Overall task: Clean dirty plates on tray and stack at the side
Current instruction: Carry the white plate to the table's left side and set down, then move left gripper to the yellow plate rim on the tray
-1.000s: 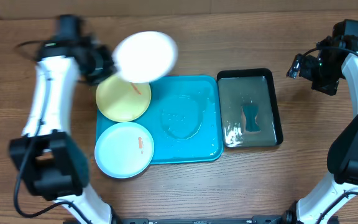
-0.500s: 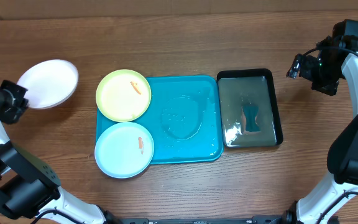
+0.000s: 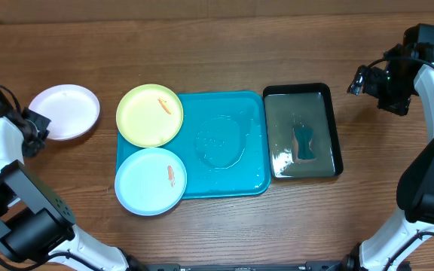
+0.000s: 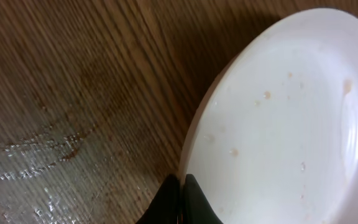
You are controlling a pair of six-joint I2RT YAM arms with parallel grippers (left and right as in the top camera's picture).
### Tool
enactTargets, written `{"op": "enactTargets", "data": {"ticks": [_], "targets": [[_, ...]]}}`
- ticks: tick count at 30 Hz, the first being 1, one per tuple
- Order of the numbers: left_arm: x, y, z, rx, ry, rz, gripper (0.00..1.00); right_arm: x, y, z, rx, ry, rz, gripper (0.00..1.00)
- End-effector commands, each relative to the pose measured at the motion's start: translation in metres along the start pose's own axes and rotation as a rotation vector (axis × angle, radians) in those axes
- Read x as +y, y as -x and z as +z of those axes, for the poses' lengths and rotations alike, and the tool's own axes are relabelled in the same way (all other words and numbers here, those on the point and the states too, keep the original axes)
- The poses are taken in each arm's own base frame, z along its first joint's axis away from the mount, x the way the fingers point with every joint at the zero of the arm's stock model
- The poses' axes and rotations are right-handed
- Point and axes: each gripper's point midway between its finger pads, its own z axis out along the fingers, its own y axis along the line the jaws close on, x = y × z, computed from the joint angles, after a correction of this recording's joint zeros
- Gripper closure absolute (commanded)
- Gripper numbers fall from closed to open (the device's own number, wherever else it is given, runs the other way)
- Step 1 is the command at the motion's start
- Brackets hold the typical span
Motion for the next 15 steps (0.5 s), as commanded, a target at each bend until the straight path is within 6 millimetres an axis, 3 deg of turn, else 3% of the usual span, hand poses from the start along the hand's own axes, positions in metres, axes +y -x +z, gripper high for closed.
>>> {"op": "enactTargets", "data": {"ticks": [1, 15], "targets": [[-0.005, -0.004, 0.007, 0.000, -0.032, 0.046, 0.96, 0.002, 0.006, -0.009, -0.030, 0.005, 0.001, 0.00], [-0.036, -0.012, 0.010, -0.015, -0.111, 0.113, 0.96, 0.002, 0.006, -0.009, -0.030, 0.005, 0.001, 0.00]]}}
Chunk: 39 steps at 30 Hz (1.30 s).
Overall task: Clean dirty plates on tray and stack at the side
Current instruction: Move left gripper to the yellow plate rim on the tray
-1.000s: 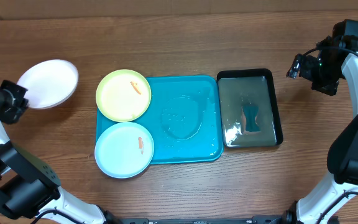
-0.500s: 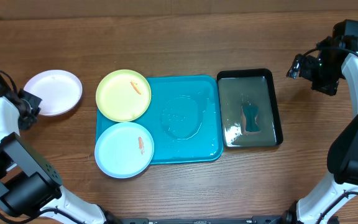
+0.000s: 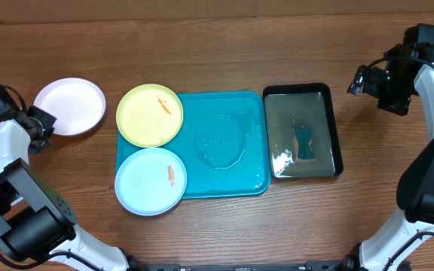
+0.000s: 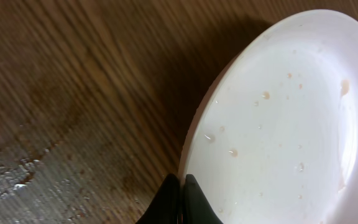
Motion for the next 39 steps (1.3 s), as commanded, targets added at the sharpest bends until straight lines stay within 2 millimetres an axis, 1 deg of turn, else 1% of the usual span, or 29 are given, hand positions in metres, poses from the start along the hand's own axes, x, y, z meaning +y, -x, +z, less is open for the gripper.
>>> {"op": "enactTargets", "data": {"ticks": [1, 2, 3, 4, 5, 7, 9, 11, 12, 13, 15, 16, 17, 18, 19, 20, 21, 22, 23, 26, 27, 28, 32, 36, 39], "targets": [[-0.012, -0.007, 0.003, 0.010, -0.019, 0.043, 0.96, 0.002, 0.006, -0.009, -0.030, 0.005, 0.001, 0.00], [-0.012, -0.007, 0.003, 0.006, -0.014, 0.047, 0.96, 0.002, 0.006, -0.009, -0.030, 0.005, 0.001, 0.00], [-0.013, -0.006, 0.003, 0.002, -0.008, 0.050, 0.91, 0.002, 0.006, -0.009, -0.030, 0.005, 0.001, 0.00], [-0.012, -0.006, 0.003, -0.003, 0.001, 0.051, 0.82, 0.002, 0.006, -0.009, -0.030, 0.005, 0.001, 0.00], [-0.011, -0.005, 0.003, -0.007, 0.007, 0.052, 0.67, 0.002, 0.006, -0.009, -0.030, 0.005, 0.001, 0.00], [-0.013, -0.004, 0.003, -0.011, 0.000, 0.057, 0.43, 0.002, 0.006, -0.009, -0.030, 0.005, 0.001, 0.00], [-0.021, -0.010, -0.001, 0.030, -0.045, 0.108, 0.30, 0.002, 0.006, -0.009, -0.030, 0.005, 0.001, 0.00], [-0.041, -0.020, -0.012, 0.101, -0.156, 0.201, 0.24, 0.002, 0.006, -0.009, -0.030, 0.005, 0.001, 0.00], [-0.050, -0.022, -0.018, 0.124, -0.205, 0.229, 0.19, 0.002, 0.006, -0.009, -0.030, 0.005, 0.001, 0.00], [-0.062, -0.024, -0.028, 0.149, -0.257, 0.249, 0.17, 0.002, 0.006, -0.009, -0.030, 0.005, 0.001, 0.00], [-0.075, -0.027, -0.043, 0.187, -0.294, 0.268, 0.18, 0.002, 0.006, -0.009, -0.030, 0.005, 0.001, 0.00], [-0.081, -0.031, -0.049, 0.204, -0.297, 0.284, 0.23, 0.002, 0.006, -0.009, -0.030, 0.005, 0.001, 0.00], [-0.087, -0.034, -0.054, 0.218, -0.299, 0.305, 0.29, 0.002, 0.006, -0.009, -0.030, 0.005, 0.001, 0.00], [-0.092, -0.039, -0.058, 0.231, -0.301, 0.329, 0.38, 0.002, 0.006, -0.009, -0.030, 0.005, 0.001, 0.00], [-0.097, -0.046, -0.060, 0.249, -0.298, 0.348, 0.47, 0.002, 0.006, -0.009, -0.030, 0.005, 0.001, 0.00], [-0.102, -0.055, -0.061, 0.267, -0.292, 0.365, 0.54, 0.002, 0.006, -0.009, -0.030, 0.005, 0.001, 0.00], [-0.106, -0.070, -0.061, 0.296, -0.258, 0.397, 0.67, 0.002, 0.006, -0.009, -0.030, 0.005, 0.001, 0.00], [-0.106, -0.076, -0.059, 0.303, -0.234, 0.406, 0.71, 0.002, 0.006, -0.009, -0.030, 0.005, 0.001, 0.00], [-0.106, -0.084, -0.058, 0.313, -0.200, 0.417, 0.72, 0.002, 0.006, -0.009, -0.030, 0.005, 0.001, 0.00], [-0.111, -0.105, -0.055, 0.327, -0.138, 0.467, 0.71, 0.002, 0.006, -0.009, -0.030, 0.005, 0.001, 0.00], [-0.117, -0.118, -0.052, 0.323, -0.108, 0.519, 0.71, 0.002, 0.006, -0.009, -0.030, 0.005, 0.001, 0.00], [-0.118, -0.122, -0.051, 0.315, -0.090, 0.536, 0.70, 0.002, 0.006, -0.009, -0.030, 0.005, 0.001, 0.00], [-0.119, -0.127, -0.049, 0.269, 0.002, 0.567, 0.70, 0.002, 0.006, -0.009, -0.030, 0.005, 0.001, 0.00], [-0.122, -0.131, -0.050, 0.260, 0.017, 0.586, 0.68, 0.002, 0.006, -0.009, -0.030, 0.005, 0.001, 0.00], [-0.120, -0.133, -0.050, 0.265, 0.024, 0.588, 0.68, 0.002, 0.006, -0.009, -0.030, 0.005, 0.001, 0.00]]}}
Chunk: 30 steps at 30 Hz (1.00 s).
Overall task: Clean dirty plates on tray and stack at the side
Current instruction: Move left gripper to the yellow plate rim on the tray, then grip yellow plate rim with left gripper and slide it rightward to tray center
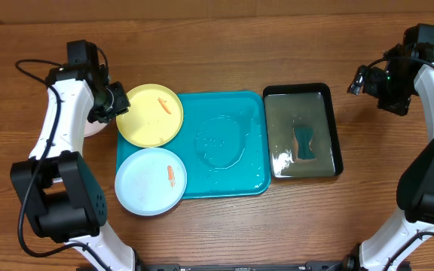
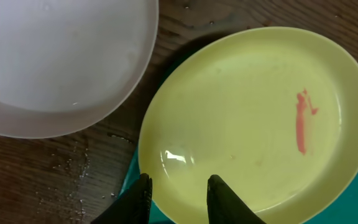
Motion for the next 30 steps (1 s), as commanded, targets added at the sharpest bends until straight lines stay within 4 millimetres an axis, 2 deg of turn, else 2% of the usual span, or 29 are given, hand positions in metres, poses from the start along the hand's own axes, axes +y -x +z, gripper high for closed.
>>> {"op": "enactTargets", "data": {"ticks": [1, 4, 17, 30], "targets": [[0.012, -0.004, 0.003, 0.005, 0.059, -0.023, 0.68, 0.002, 0.006, -0.009, -0.030, 0.005, 0.001, 0.00], [0.020, -0.010, 0.009, 0.018, 0.088, -0.031, 0.69, 0.002, 0.006, -0.009, -0.030, 0.005, 0.001, 0.00], [0.026, -0.027, 0.041, 0.023, 0.091, -0.030, 0.72, 0.002, 0.006, -0.009, -0.030, 0.005, 0.001, 0.00], [0.025, -0.023, 0.058, -0.037, 0.074, -0.029, 0.82, 0.002, 0.006, -0.009, -0.030, 0.005, 0.001, 0.00]]}}
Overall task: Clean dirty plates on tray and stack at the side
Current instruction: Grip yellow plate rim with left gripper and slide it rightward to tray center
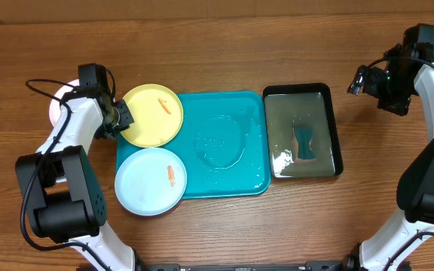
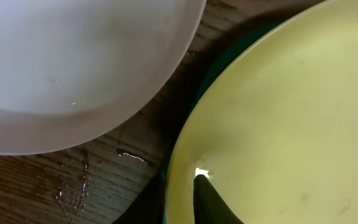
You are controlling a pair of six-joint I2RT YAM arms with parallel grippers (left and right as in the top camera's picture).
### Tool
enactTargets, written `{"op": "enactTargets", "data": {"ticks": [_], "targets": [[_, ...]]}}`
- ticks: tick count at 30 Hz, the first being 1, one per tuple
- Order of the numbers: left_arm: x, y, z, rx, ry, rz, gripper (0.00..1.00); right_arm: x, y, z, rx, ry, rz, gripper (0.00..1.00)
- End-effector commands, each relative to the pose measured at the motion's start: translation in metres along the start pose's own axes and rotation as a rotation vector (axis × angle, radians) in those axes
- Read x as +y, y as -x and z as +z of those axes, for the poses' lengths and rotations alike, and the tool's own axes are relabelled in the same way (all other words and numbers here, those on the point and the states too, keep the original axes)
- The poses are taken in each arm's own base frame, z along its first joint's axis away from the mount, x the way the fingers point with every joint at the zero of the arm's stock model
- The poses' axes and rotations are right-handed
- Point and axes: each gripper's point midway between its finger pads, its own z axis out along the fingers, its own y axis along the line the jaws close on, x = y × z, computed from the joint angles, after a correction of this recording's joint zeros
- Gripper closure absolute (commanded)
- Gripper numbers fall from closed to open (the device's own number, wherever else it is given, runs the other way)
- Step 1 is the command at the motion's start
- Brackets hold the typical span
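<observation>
A yellow plate (image 1: 153, 117) with a red smear lies on the back left corner of the teal tray (image 1: 224, 162). My left gripper (image 1: 120, 120) is at its left rim. In the left wrist view, one fingertip (image 2: 202, 186) rests inside the yellow plate (image 2: 291, 124) and the other sits under the rim, so the left gripper (image 2: 180, 182) is shut on it. A light blue plate (image 1: 151, 181) with an orange smear lies at the tray's front left. The pale pink plate (image 1: 57, 105) rests on the table to the left, also visible as the pale pink plate (image 2: 73, 62). My right gripper (image 1: 359, 81) hangs at the far right.
A black basin (image 1: 335, 128) of water with a dark green sponge (image 1: 304, 143) stands right of the tray. A wet film covers the tray's middle. Water drops lie on the wood (image 2: 73, 180) between the pink and yellow plates.
My left gripper was open, hovering over the yellow plate's left rim. Now it is lower and its fingers have closed across that rim. The right arm has not moved.
My left gripper held the pink plate by its rim at the table's far left, then slightly further back. Later the pink plate lay beside the tray and the gripper was open at the yellow plate. Now it grips the yellow plate's rim.
</observation>
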Motion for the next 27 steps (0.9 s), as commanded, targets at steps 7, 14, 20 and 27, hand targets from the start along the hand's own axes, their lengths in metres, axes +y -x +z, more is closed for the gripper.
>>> {"op": "enactTargets", "data": {"ticks": [7, 14, 20, 27], "targets": [[0.007, 0.000, 0.004, -0.009, 0.031, -0.011, 0.84, 0.001, 0.006, -0.009, -0.030, 0.004, 0.001, 0.00], [-0.006, -0.003, 0.004, 0.007, -0.046, -0.011, 0.96, 0.001, 0.006, -0.009, -0.030, 0.004, 0.001, 0.00], [-0.054, -0.016, -0.006, 0.088, -0.320, -0.002, 0.96, 0.001, 0.006, -0.009, -0.030, 0.004, 0.001, 0.00], [-0.101, -0.042, -0.018, 0.167, -0.456, 0.070, 0.96, 0.001, 0.006, -0.009, -0.030, 0.004, 0.001, 0.00]]}}
